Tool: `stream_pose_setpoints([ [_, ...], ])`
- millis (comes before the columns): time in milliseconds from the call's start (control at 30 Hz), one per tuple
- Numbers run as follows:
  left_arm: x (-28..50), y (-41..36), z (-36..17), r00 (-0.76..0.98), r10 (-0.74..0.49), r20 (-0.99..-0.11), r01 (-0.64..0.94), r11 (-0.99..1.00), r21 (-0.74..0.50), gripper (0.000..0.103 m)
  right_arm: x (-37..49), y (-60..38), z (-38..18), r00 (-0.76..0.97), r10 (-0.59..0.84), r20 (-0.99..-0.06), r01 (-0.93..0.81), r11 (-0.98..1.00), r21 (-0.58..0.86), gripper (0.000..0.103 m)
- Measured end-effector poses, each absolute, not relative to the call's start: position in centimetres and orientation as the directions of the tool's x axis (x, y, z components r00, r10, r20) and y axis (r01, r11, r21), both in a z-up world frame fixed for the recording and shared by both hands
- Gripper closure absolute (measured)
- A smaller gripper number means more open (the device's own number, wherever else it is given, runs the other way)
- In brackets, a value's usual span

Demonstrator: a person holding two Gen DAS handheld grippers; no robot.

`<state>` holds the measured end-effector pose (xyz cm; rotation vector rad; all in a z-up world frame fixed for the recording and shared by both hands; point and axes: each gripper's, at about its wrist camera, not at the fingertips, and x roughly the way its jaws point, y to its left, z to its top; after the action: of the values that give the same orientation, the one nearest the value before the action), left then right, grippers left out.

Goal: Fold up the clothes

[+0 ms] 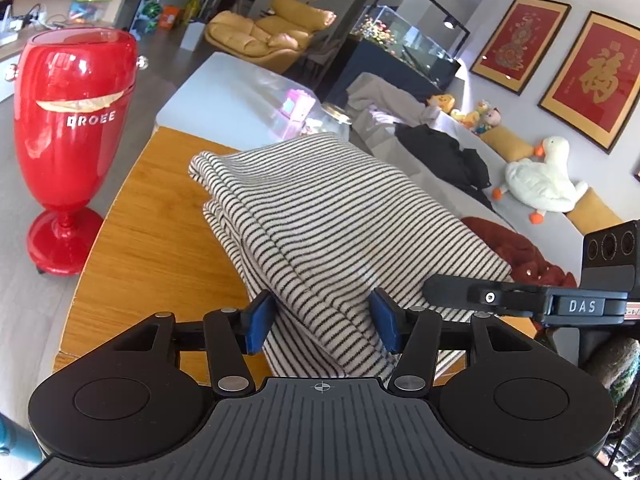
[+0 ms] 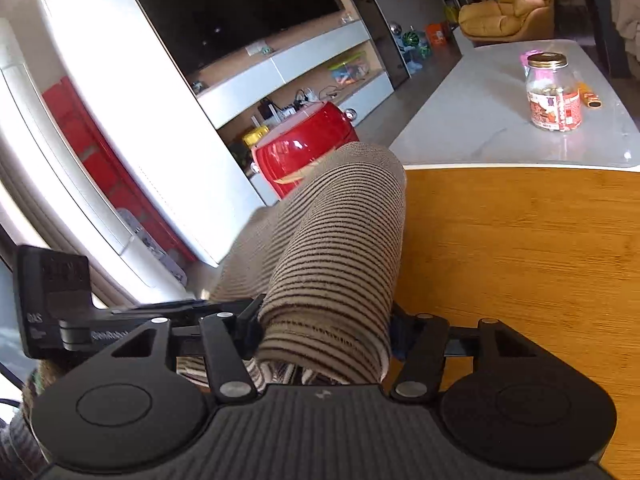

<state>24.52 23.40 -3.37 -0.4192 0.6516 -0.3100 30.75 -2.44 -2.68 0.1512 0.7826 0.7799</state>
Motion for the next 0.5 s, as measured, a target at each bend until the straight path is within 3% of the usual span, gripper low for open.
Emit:
stream_pose_setpoints([
  [67,24.6,23.0,-3.5,0.758,-0.402,-0.515,0.157,0.877,-0.454,0.045,30.7,-2.9,-3.5,0.477,0.669,-0.569,-0.573,0.728,0.376,0.037],
  [233,24.5,22.1,-3.2,0.768,-0.376,-0.518,0.161,0.897,-0.412,0.044,28.6,-2.7,-1.2,0.598,0.616,-0.512,-0.600,0.768,0.223,0.030],
  [333,24.4,22.4,-3.3,0.768,-0.382,-0.515,0.160,0.892,-0.423,0.044,27.2,-2.3,0.8,0.659,0.600,-0.454,-0.622,0.774,0.120,0.009],
  [367,24.3,22.4,-3.3,0.768,-0.383,-0.514,0.160,0.891,-0.425,0.044,27.3,-2.0,1.1,0.663,0.594,-0.456,-0.625,0.774,0.100,0.002],
  [500,24.3,22.3,-3.4,0.770,-0.383,-0.511,0.161,0.891,-0.424,0.043,28.2,0.1,-0.7,0.659,0.476,-0.582,-0.600,0.800,-0.026,0.001],
])
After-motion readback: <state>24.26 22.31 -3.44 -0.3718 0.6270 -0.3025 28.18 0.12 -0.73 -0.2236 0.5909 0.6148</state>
